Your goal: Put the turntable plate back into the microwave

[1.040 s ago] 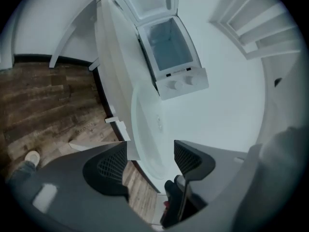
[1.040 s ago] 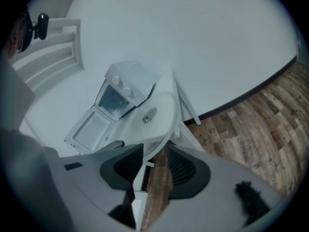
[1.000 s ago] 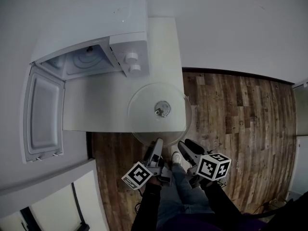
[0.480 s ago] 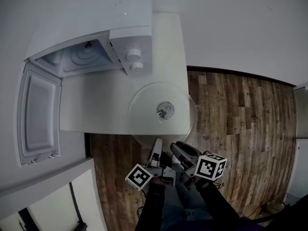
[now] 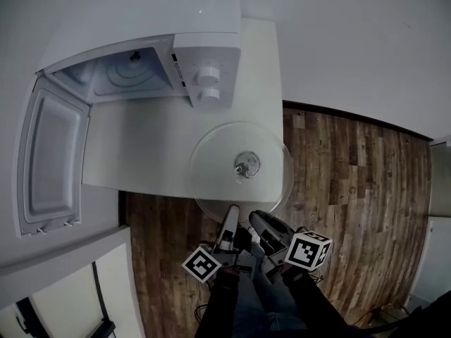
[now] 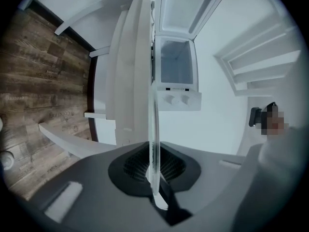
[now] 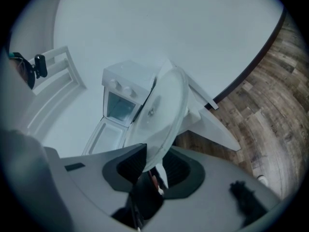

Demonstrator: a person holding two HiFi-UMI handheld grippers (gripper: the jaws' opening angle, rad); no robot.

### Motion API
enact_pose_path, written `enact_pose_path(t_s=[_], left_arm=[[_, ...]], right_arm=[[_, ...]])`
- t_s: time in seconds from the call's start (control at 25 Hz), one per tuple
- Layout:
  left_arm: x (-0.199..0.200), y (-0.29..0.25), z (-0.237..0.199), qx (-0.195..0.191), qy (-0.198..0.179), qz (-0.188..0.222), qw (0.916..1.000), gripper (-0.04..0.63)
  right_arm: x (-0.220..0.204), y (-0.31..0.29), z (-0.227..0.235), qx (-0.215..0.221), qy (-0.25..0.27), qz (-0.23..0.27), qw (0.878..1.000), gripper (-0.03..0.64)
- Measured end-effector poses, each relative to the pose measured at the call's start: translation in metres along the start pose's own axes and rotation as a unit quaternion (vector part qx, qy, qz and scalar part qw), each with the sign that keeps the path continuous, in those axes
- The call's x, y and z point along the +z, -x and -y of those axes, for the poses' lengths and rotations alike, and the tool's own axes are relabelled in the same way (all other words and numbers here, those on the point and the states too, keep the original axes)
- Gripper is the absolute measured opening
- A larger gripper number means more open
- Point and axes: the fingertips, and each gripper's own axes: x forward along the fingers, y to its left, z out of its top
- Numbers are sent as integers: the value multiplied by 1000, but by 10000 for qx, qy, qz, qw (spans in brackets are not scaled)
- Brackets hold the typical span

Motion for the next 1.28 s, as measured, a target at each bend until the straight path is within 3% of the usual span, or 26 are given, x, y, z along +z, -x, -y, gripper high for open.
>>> enact_pose_path(t_s=[0.44, 0.76, 1.0, 1.28], left_arm=[[-1, 4, 10, -195, 255, 224, 9992, 29], [1, 13, 28, -540, 470, 624, 9955, 34], [11, 28, 57, -814, 211, 839, 9929, 32], [42, 56, 90, -1087, 51, 1468, 9832, 32]], right_arm=[[7, 8, -16, 273, -48, 236, 9993, 95], [14, 15, -43, 545, 330, 268, 9976, 84], [10, 18, -71, 907, 457, 140, 9947, 83], [-3, 7, -119, 1360, 905, -150, 9865, 84]])
